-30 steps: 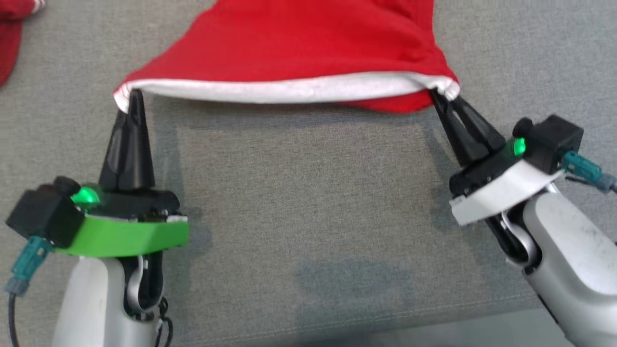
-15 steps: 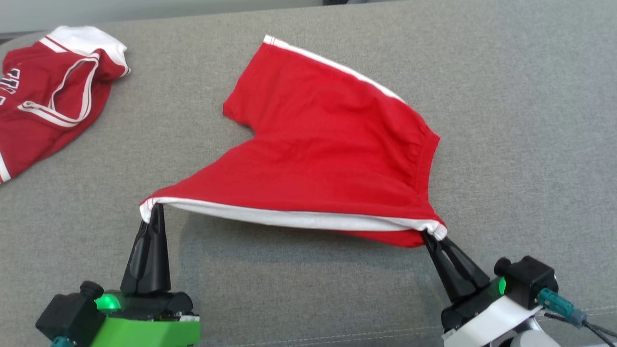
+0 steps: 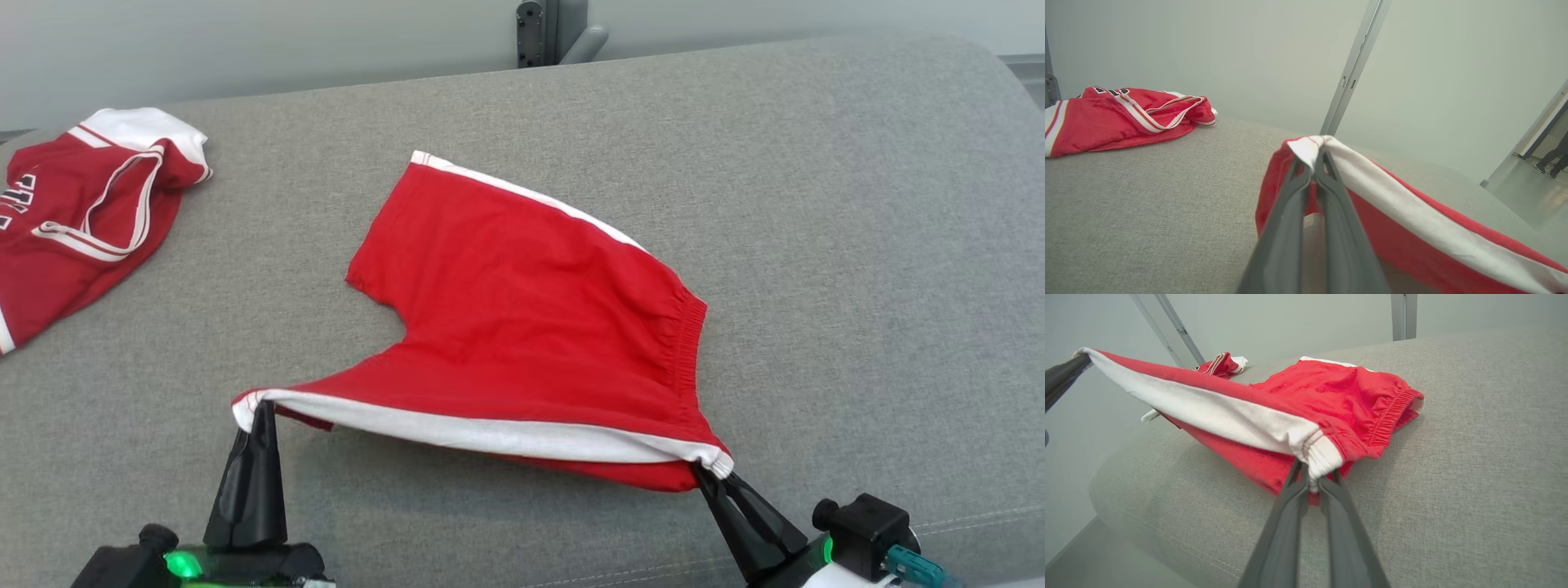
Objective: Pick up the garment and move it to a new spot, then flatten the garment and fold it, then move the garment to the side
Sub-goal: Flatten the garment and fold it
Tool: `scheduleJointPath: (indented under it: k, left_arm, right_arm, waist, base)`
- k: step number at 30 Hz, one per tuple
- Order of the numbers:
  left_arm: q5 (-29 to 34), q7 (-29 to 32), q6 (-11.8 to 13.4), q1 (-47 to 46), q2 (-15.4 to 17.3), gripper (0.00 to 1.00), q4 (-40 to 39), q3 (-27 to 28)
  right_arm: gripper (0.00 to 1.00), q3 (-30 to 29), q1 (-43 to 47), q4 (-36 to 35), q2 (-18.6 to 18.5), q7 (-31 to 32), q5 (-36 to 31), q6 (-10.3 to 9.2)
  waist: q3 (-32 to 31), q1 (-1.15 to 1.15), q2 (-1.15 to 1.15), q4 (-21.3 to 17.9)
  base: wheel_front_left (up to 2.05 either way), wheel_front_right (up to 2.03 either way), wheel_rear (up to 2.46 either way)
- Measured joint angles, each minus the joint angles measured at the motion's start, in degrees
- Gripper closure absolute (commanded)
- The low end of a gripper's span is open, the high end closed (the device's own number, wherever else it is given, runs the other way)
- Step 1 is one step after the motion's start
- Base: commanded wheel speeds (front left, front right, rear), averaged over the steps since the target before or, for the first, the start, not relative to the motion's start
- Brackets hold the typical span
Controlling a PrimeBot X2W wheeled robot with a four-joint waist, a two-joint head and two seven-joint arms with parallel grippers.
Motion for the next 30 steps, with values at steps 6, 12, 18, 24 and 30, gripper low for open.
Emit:
scheduleJointPath:
  k: [6,12,18,24,30]
  left_arm:
    - [0.1,0.0,0.0,-8.3,2.4,1.00,6.8,-1.7]
    - [0.8,0.0,0.0,-19.7,5.2,1.00,16.4,-3.8]
    - [2.3,0.0,0.0,-31.4,7.4,1.00,26.6,-6.7]
    - [3.1,0.0,0.0,-42.4,9.3,1.00,36.5,-8.6]
    - [4.5,0.0,0.0,-51.0,10.9,1.00,43.8,-9.7]
  right_arm:
    - [1.00,-0.3,-3.1,3.4,2.1,0.0,1.4,0.00]
    - [1.00,-1.5,-8.4,7.9,5.9,0.0,1.9,0.00]
    - [1.00,-3.3,-14.5,12.5,9.9,0.0,1.9,-0.01]
    - [1.00,-3.3,-20.4,16.3,12.7,0.0,1.9,-0.01]
    - [1.00,-3.0,-26.9,19.5,14.2,0.0,2.7,-0.01]
  waist:
    - [0.6,0.00,0.00,-1.8]
    - [2.8,0.00,0.00,-3.5]
    - [6.2,0.00,0.00,-5.5]
    - [10.3,0.01,0.00,-7.7]
    - [14.9,0.01,0.00,-10.1]
  base:
    - [0.00,0.00,0.00]
    - [0.00,0.00,0.00]
    - [0.00,0.00,0.00]
    - [0.00,0.00,0.00]
    - [0.00,0.00,0.00]
